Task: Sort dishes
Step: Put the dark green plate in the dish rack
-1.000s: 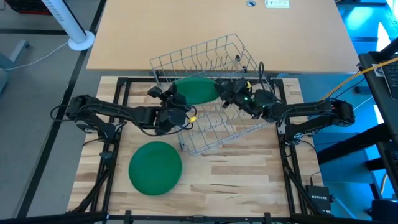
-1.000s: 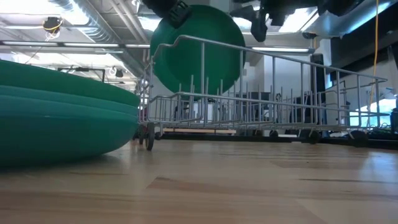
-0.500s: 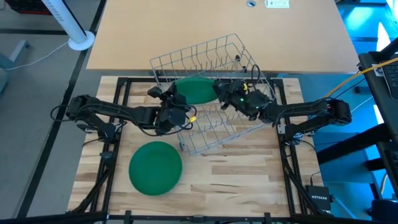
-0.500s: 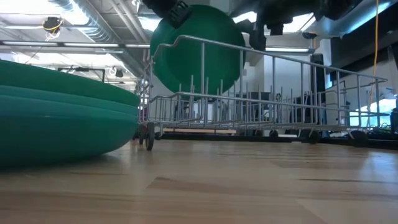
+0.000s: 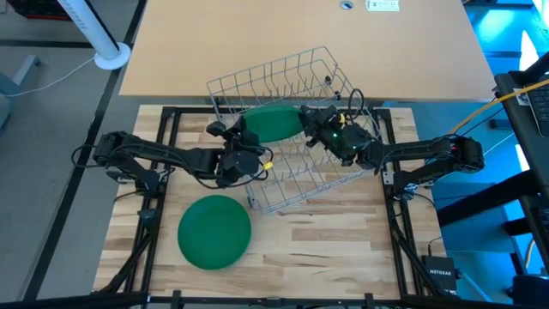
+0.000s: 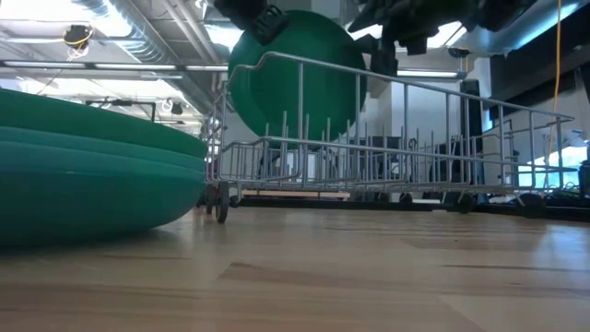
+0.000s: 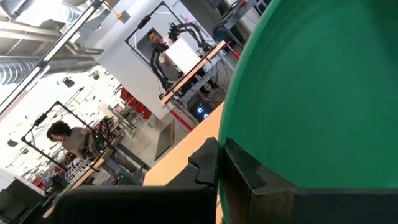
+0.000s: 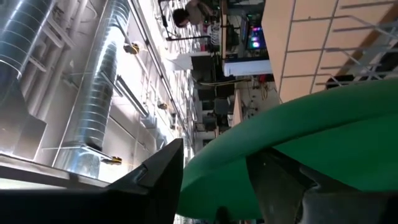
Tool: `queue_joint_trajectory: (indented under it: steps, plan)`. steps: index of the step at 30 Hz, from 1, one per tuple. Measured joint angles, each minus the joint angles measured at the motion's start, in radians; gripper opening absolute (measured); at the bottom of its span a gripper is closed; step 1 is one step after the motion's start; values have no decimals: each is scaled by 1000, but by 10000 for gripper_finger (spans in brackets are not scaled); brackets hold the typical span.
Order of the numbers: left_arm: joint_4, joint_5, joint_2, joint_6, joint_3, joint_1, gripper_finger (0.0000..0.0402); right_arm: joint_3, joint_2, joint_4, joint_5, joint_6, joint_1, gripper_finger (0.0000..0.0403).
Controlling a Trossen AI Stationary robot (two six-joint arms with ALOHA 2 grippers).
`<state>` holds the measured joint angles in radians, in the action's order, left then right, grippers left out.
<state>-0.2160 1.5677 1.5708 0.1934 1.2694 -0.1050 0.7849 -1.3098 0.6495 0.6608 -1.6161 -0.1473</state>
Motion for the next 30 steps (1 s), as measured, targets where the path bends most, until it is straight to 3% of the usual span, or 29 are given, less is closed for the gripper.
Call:
queue_joint_trajectory:
  steps: [13, 18, 25, 30]
  plan:
    - [-11, 11, 15, -1, -1, -18, 0, 0, -76, 11, -28, -20, -20, 169]
    - [-11, 21, 45, 16, -1, -25, 0, 0, -114, 26, -23, -89, -21, 128]
    - [-13, 24, 79, 15, -1, -26, 0, 0, -123, 74, -8, -96, -22, 62]
    - [-13, 13, 75, 8, -2, -26, 0, 2, -122, 81, -22, -73, -22, 36]
